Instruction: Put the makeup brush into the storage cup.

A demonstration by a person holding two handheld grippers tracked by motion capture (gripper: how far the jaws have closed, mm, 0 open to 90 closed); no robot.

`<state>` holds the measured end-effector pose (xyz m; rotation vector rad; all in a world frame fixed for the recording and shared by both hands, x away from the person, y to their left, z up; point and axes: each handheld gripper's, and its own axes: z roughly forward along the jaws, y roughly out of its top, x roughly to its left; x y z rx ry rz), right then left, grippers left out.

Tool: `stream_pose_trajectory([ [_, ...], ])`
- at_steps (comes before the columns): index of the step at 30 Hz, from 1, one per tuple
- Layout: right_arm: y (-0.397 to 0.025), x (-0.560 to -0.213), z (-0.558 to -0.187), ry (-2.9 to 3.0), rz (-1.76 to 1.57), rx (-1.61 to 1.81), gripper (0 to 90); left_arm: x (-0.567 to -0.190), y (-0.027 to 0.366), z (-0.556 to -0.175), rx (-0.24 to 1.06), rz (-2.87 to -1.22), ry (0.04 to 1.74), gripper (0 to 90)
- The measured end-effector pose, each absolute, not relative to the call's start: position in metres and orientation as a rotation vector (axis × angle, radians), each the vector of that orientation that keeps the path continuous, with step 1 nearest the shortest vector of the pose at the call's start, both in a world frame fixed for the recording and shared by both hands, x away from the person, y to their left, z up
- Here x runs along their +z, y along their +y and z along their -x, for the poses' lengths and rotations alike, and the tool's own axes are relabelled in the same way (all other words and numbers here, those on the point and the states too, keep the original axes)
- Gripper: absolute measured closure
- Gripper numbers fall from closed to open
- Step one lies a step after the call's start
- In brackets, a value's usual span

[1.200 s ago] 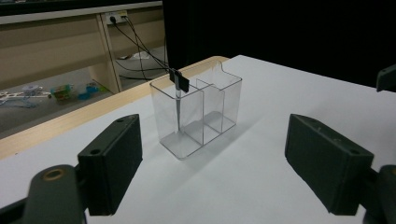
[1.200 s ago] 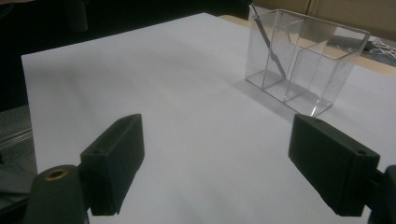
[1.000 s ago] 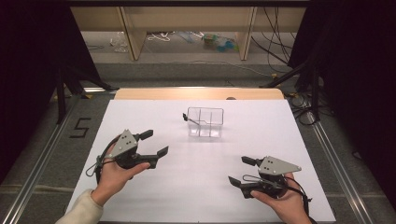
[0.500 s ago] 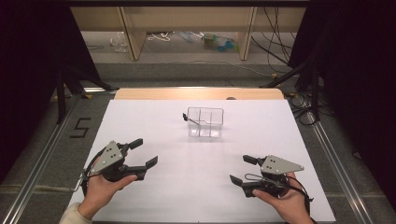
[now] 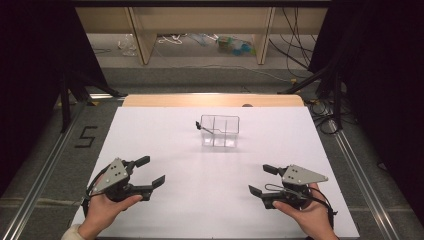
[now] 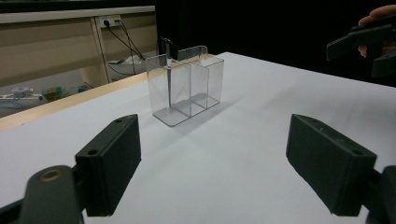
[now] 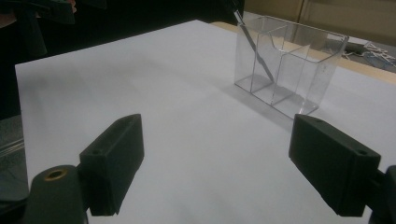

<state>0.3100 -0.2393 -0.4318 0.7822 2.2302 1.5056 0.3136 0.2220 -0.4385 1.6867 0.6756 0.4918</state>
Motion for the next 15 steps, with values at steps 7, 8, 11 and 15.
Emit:
stream_pose_trajectory([
  [7,-0.2427,-0.4331,-0.3130,2.213,-0.811,1.509,19.3,-0.4422,0.2207,-0.3156,0.488,-1.715,0.681,18.2],
  [8,-0.2442,-0.4321,-0.3128,2.222,-0.824,1.486,19.4,-0.4429,0.2204,-0.3157,0.492,-1.723,0.683,18.3],
  [11,-0.2445,-0.4338,-0.3152,2.206,-0.824,1.514,19.4,-0.4447,0.2207,-0.3164,0.481,-1.722,0.686,18.5],
  [15,-0.2442,-0.4354,-0.3171,2.186,-0.833,1.537,19.4,-0.4448,0.2209,-0.3162,0.477,-1.731,0.685,18.5],
])
